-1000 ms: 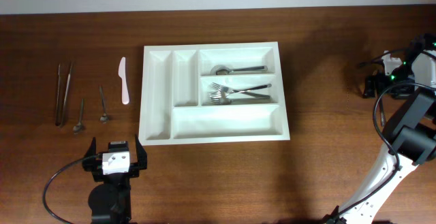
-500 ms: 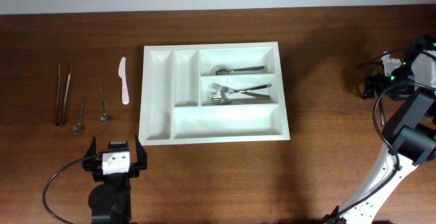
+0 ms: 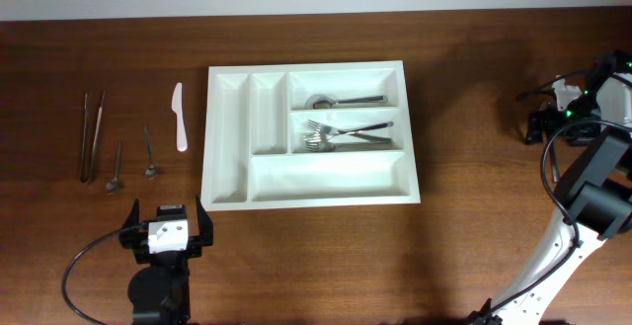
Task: Pack container
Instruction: 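Lower the right gripper onto the spoon's neck and close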
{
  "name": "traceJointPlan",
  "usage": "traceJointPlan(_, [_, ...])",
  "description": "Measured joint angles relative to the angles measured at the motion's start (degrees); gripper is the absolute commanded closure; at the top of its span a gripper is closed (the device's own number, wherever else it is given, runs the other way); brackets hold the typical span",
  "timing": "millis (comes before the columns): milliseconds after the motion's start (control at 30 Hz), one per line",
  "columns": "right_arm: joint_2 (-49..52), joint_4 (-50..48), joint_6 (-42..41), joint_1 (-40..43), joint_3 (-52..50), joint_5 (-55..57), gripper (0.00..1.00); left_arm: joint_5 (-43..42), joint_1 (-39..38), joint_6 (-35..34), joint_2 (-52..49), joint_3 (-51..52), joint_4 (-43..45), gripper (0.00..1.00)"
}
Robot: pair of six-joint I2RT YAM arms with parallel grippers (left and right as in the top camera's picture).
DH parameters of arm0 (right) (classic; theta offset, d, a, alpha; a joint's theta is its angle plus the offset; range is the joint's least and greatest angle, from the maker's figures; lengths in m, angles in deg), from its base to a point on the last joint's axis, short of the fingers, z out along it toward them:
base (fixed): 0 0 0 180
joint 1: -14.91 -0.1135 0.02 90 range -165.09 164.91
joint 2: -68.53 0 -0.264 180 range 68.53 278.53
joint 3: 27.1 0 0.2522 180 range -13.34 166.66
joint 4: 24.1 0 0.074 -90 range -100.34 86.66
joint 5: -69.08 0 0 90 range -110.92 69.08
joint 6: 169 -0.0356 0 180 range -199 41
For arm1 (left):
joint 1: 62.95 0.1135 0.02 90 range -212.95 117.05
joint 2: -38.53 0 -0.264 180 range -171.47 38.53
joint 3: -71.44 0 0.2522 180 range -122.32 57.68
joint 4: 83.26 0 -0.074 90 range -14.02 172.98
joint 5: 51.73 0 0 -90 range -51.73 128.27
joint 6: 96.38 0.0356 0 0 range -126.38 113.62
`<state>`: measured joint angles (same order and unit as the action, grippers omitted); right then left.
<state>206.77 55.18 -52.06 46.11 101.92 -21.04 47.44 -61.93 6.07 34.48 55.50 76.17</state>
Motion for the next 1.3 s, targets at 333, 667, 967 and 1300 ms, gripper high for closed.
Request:
traceJointPlan(333, [0.0,0.87,-0.02,0.0,-0.02,-0.02,0.01,0.0,0.0,0.0,0.0,0.0,0.0,0.01])
traceJointPlan(667, [0.0,1.38,-0.2,0.0,-0.04,-0.2,0.01,0.0,0.0,0.0,0.0,0.0,0.0,0.01])
traceJointPlan(967, [0.0,0.61,-0.22,0.0,-0.04,-0.2,0.01,0.0,0.0,0.0,0.0,0.0,0.0,0.01])
traceJointPlan(1300, [0.0,-0.76,-0.52,0.0,-0.07,-0.42,0.35,0.0,0.0,0.0,0.0,0.0,0.0,0.01])
